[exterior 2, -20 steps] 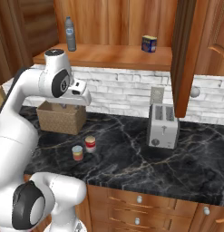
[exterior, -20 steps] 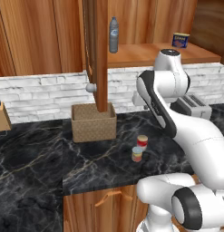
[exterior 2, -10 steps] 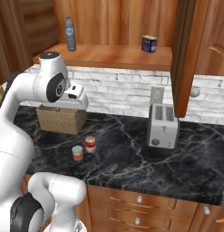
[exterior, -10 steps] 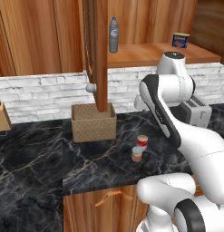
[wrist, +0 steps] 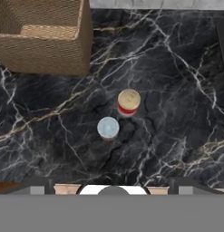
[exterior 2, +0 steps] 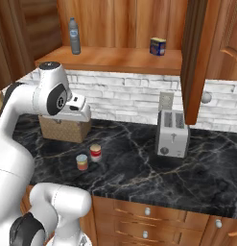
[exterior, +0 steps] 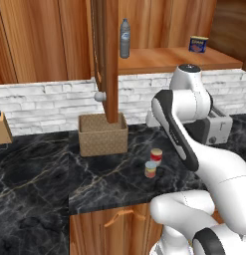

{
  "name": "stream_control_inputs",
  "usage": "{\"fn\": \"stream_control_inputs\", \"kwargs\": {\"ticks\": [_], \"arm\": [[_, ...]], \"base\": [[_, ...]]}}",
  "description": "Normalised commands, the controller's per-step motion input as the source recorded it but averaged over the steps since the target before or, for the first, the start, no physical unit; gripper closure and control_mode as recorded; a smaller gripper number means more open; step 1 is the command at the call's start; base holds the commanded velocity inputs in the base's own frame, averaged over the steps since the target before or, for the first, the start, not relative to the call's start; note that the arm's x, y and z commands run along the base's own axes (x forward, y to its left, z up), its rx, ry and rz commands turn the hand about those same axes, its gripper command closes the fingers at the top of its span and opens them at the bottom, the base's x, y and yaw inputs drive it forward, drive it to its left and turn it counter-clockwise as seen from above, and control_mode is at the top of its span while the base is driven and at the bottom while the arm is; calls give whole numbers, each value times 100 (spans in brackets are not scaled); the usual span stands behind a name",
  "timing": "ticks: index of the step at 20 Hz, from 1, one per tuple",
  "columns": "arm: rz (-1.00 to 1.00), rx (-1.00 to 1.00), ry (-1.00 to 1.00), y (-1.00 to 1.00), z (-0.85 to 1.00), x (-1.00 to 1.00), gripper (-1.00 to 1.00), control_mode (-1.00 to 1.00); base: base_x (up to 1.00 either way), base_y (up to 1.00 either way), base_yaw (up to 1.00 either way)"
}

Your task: Pick the cans from the counter and place them in their designated side in the cabinet.

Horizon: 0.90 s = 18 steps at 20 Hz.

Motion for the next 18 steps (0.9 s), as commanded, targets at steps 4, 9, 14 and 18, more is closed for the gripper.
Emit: {"fn": "stream_control_inputs", "kwargs": {"ticks": [4, 9, 14, 18], "arm": [[0, 0, 0, 2, -15, 0, -100, -100], [0, 0, 0, 4, -13, 0, -100, -100], [0, 0, 0, 3, -12, 2, -100, -100], [0, 0, 0, 0, -19, 0, -100, -100]], "base": [[0, 0, 0], [0, 0, 0], [0, 0, 0], [0, 0, 0]]}}
